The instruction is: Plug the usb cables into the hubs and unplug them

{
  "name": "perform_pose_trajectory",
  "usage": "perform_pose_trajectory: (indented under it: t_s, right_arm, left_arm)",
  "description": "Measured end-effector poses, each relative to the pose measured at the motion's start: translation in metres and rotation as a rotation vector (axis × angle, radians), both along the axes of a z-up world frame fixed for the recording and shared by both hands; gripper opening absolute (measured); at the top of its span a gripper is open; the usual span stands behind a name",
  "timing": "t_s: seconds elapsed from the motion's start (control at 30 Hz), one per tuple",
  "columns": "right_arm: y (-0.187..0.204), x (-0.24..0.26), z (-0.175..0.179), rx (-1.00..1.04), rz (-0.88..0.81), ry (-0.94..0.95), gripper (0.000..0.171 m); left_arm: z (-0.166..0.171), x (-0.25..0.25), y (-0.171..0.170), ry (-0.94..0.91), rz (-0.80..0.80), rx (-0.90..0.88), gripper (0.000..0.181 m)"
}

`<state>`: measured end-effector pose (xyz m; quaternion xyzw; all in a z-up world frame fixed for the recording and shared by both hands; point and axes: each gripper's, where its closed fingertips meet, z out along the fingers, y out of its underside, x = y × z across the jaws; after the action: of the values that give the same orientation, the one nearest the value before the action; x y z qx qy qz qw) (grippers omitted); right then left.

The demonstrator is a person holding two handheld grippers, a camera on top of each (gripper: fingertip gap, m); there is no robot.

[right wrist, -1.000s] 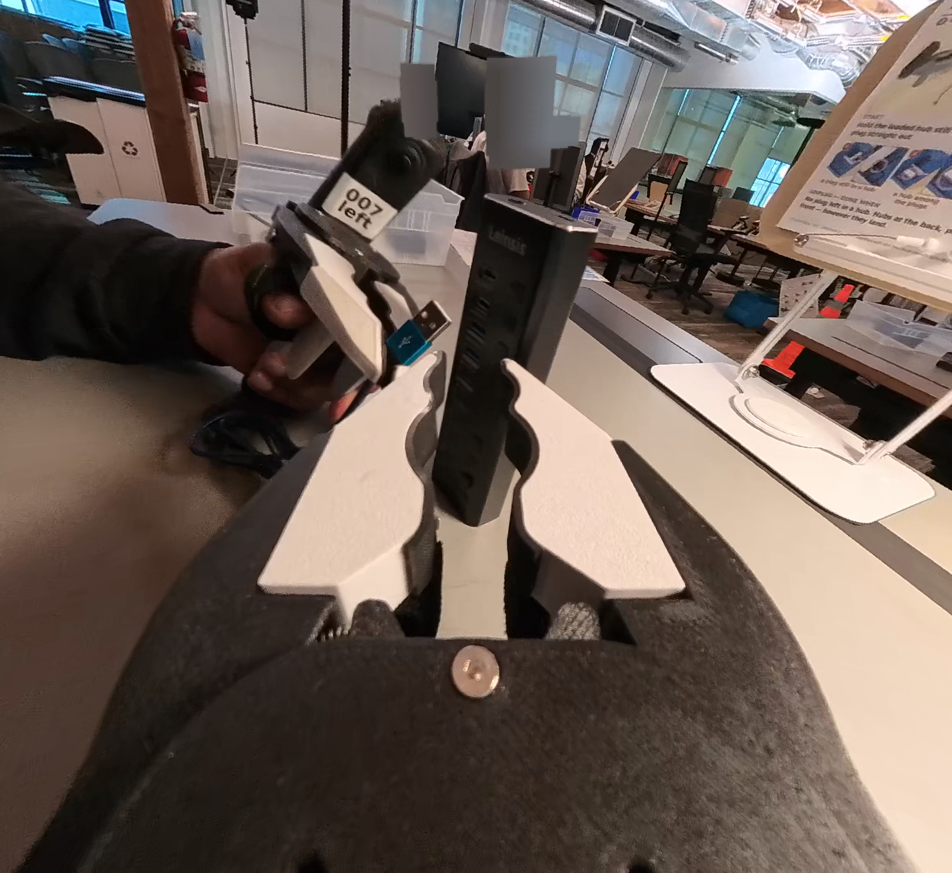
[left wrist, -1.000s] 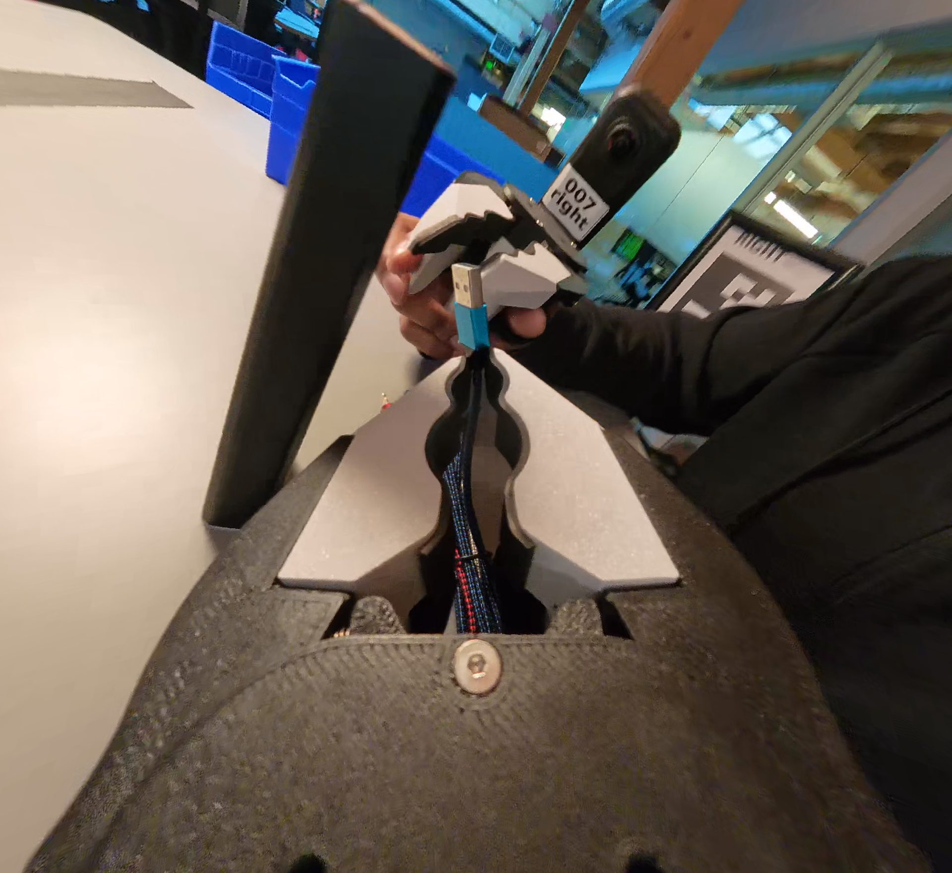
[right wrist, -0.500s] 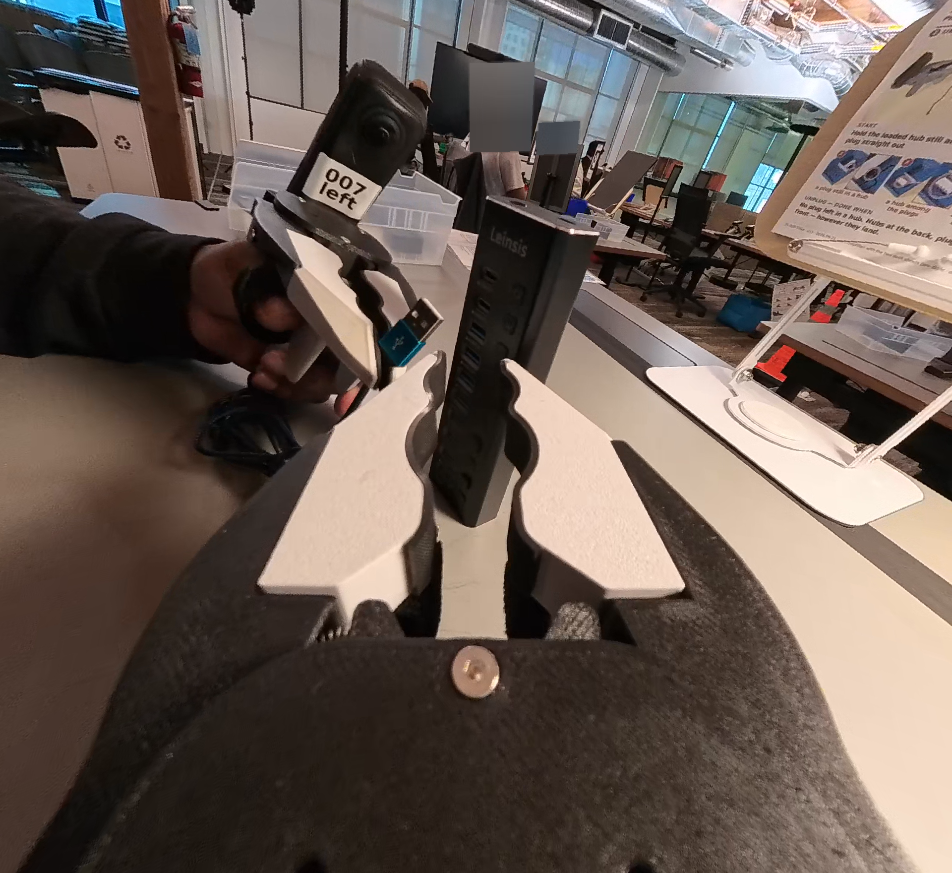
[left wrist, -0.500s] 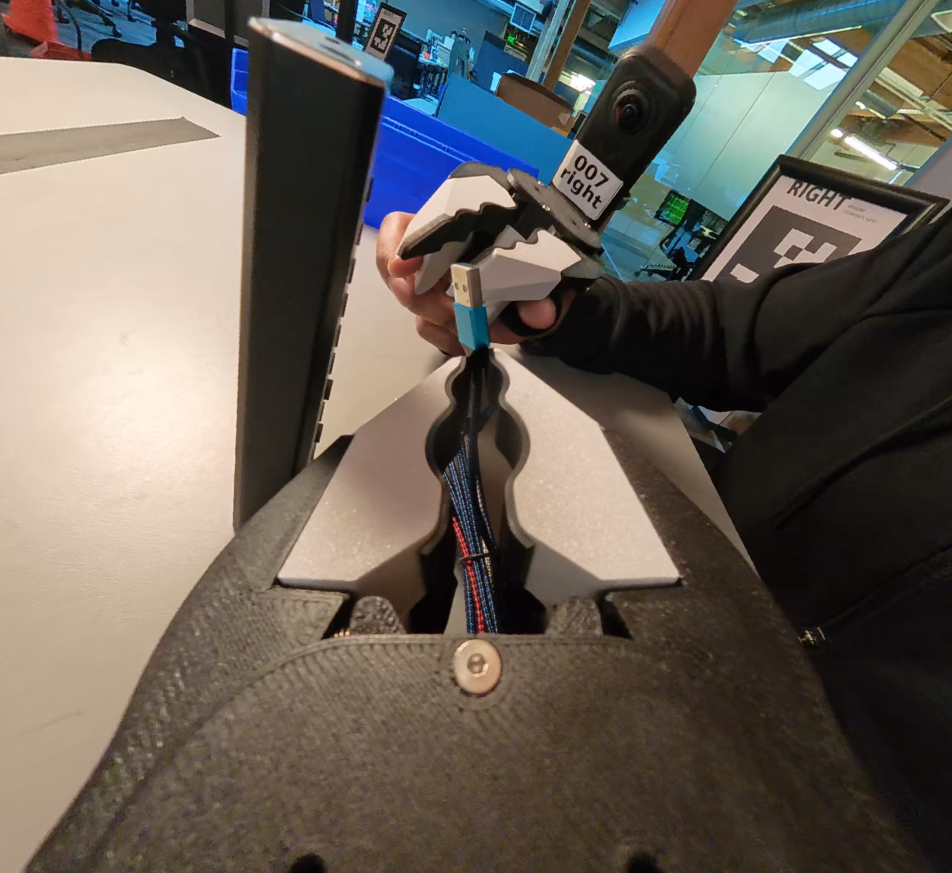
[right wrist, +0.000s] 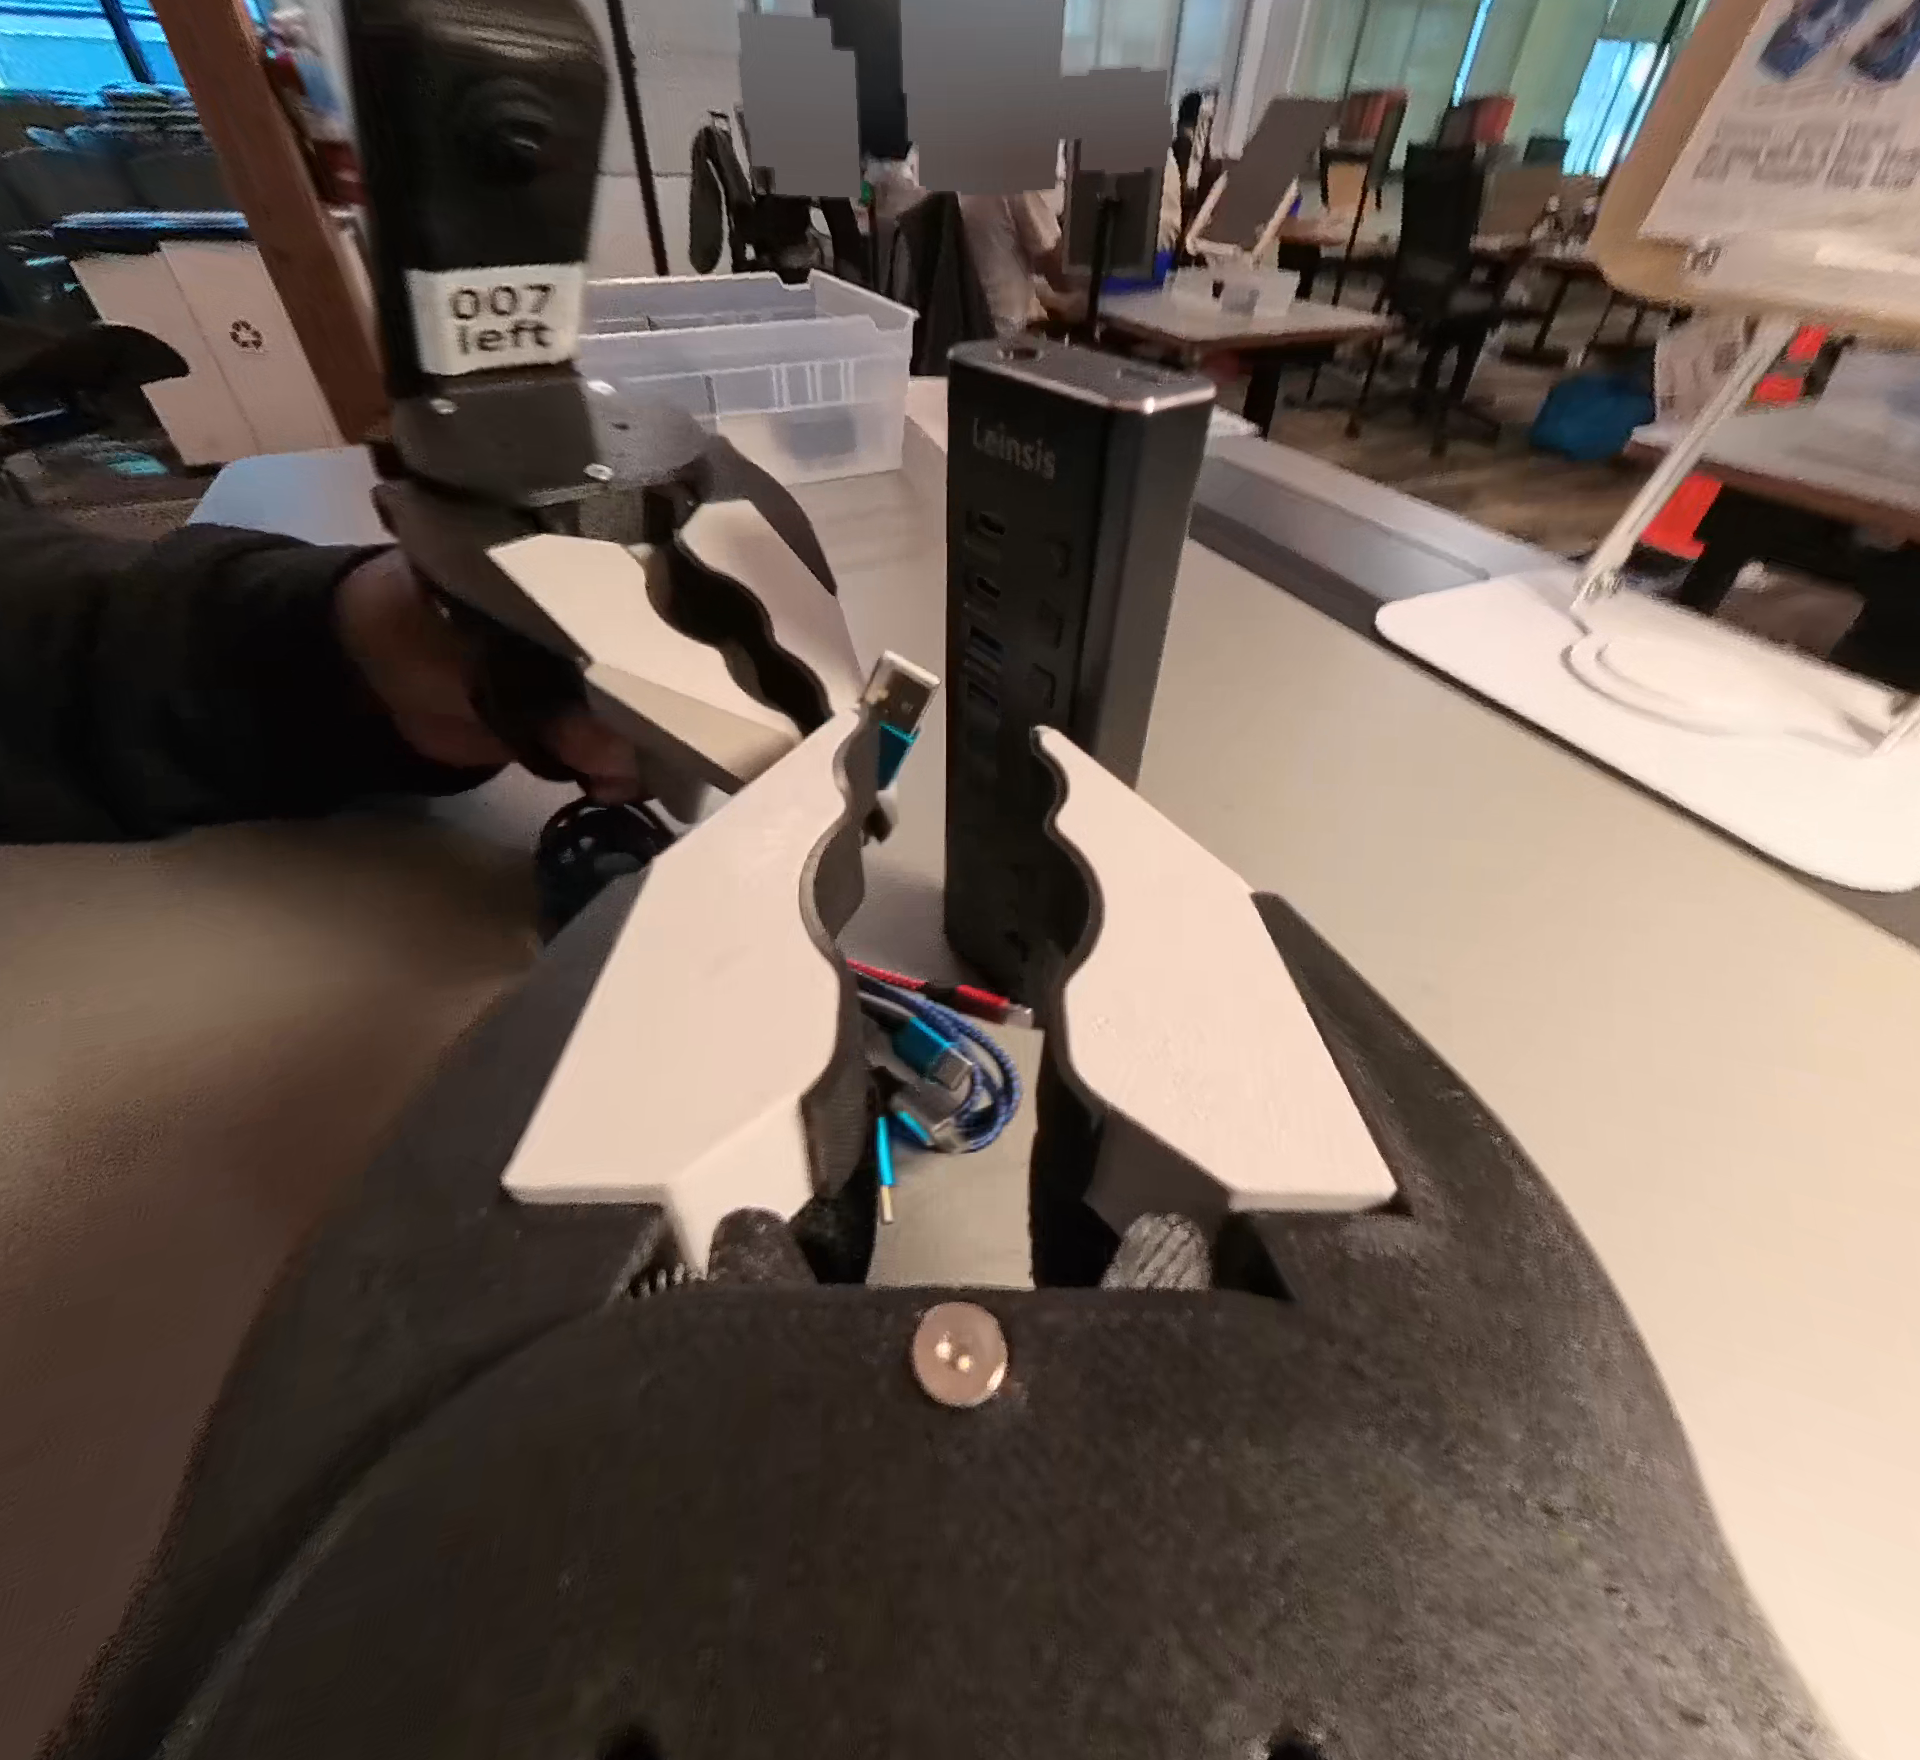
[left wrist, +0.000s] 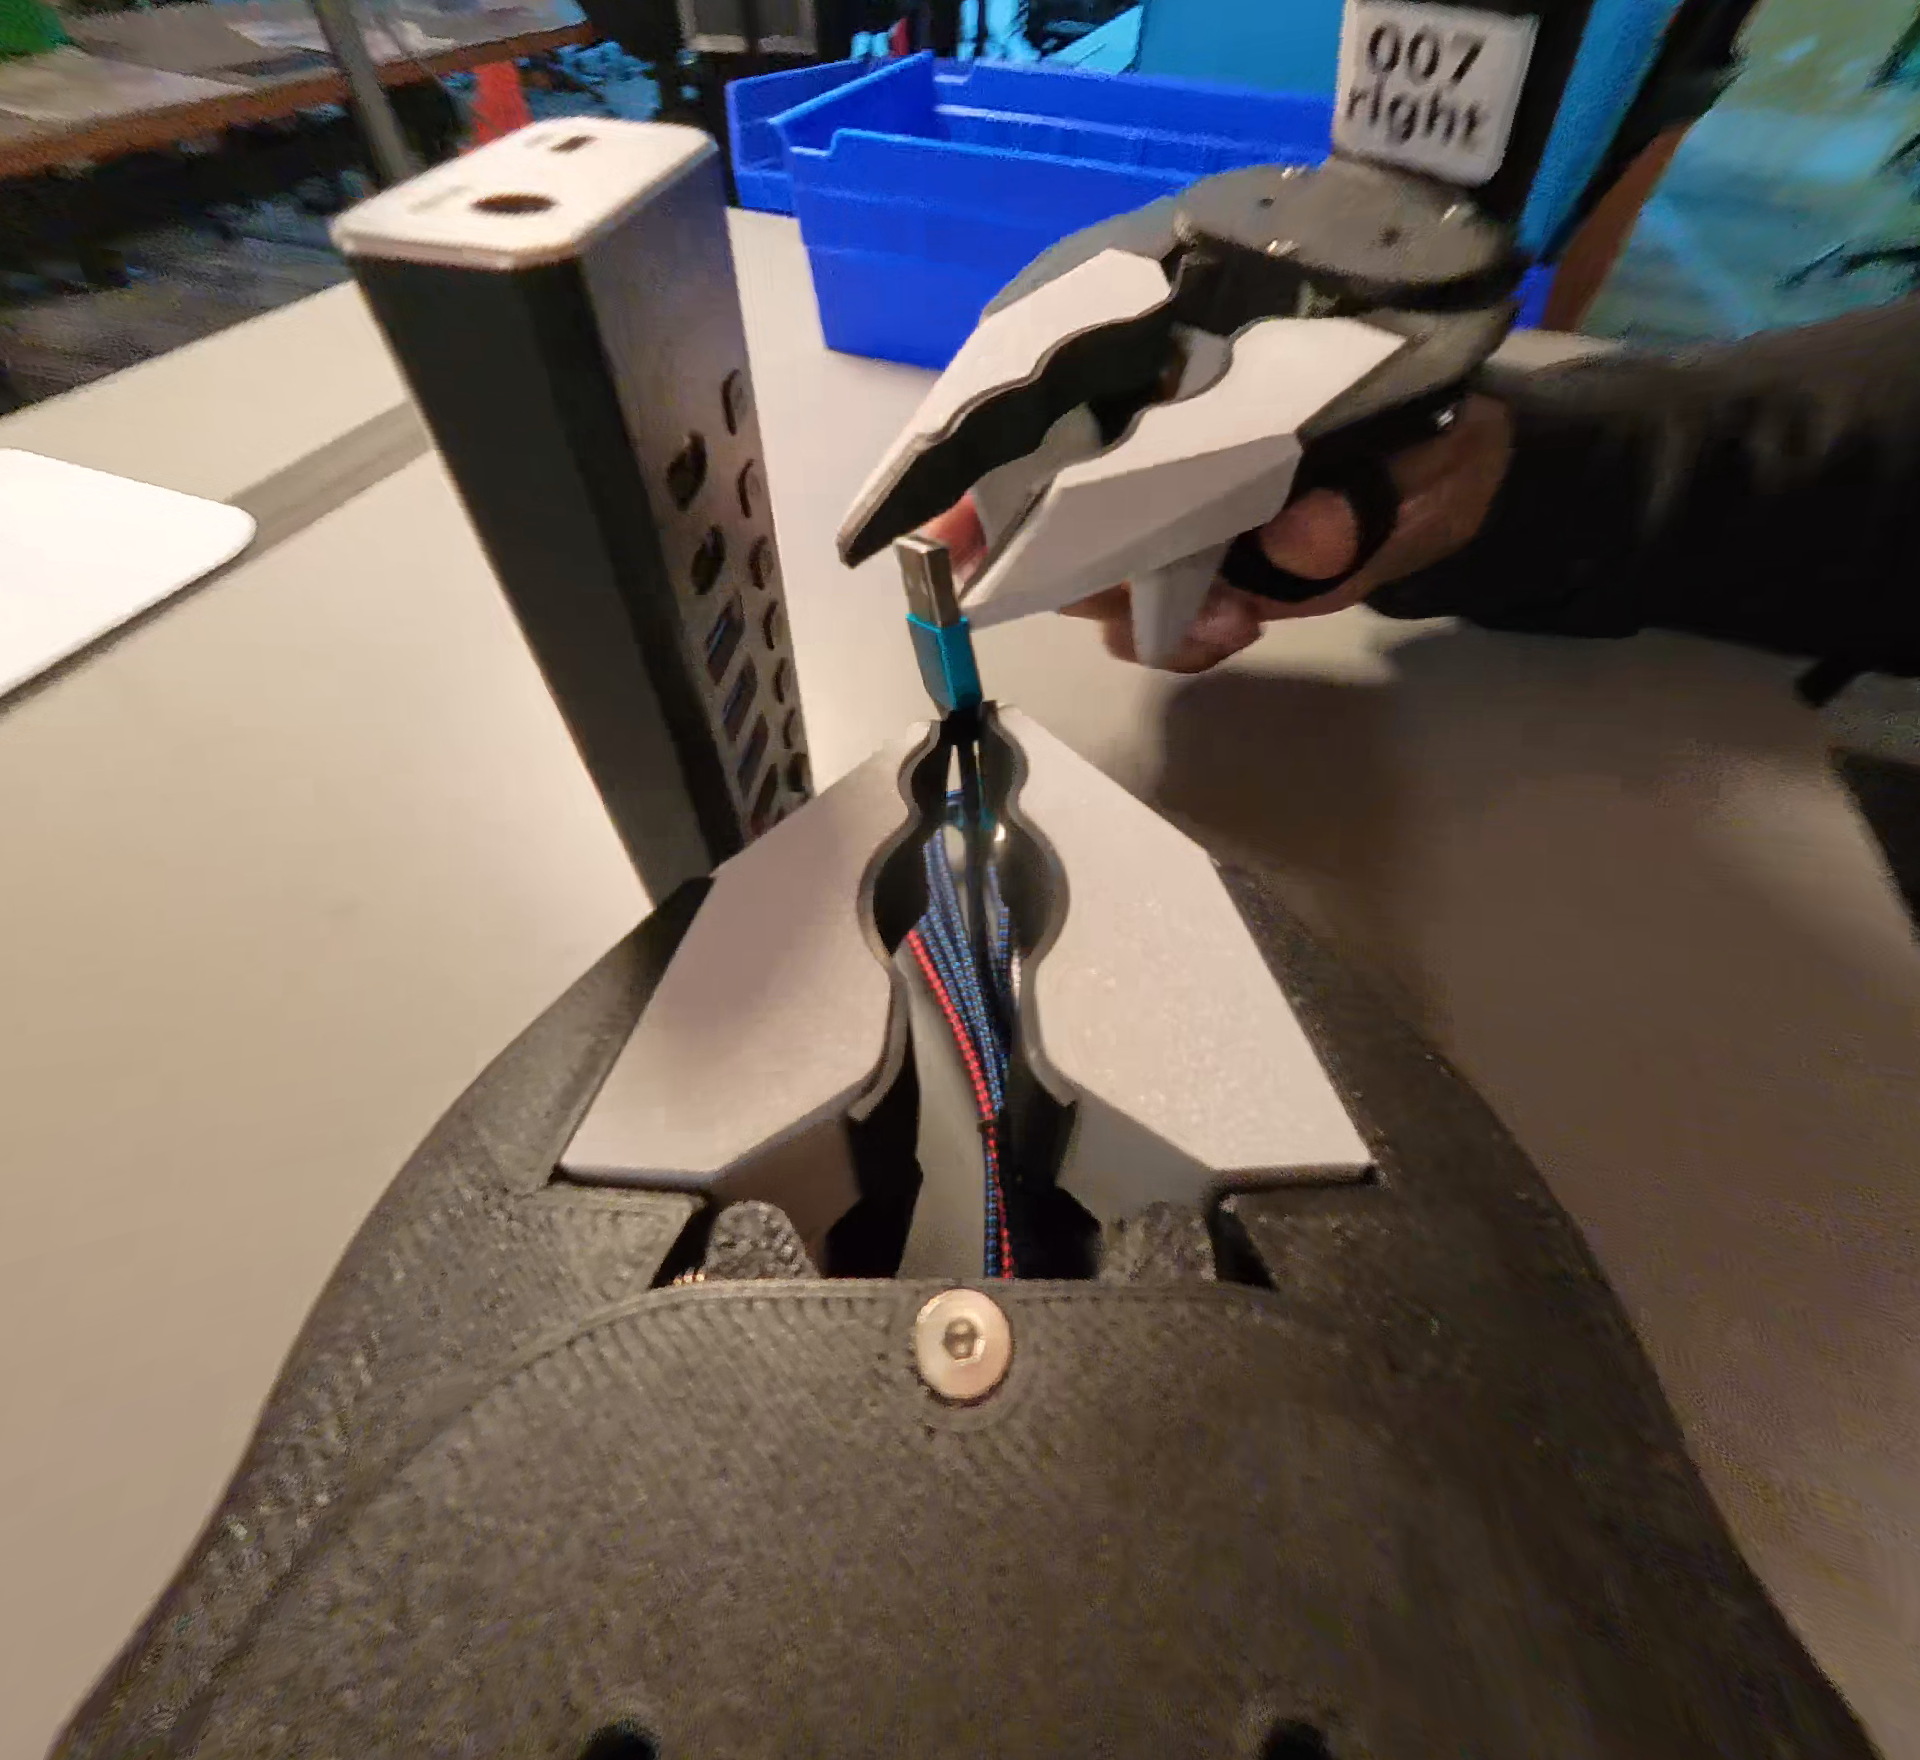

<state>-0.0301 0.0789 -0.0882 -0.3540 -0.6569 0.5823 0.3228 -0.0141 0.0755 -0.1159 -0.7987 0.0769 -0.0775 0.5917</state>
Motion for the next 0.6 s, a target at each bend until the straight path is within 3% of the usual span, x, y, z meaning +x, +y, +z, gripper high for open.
perform_pose_trajectory:
  t_s: [0.23,0.6]
  right_arm:
    - [-0.01,0.0,-0.008,-0.129,-0.038,-0.13,0.03]
    - [-0.015,-0.004,-0.022,-0.064,-0.101,-0.169,0.024]
  left_arm:
    - [-0.007,-0.007,0.002,0.133,0.127,-0.039,0.007]
    - [-0.016,-0.005,0.004,0.22,0.143,-0.076,0.008]
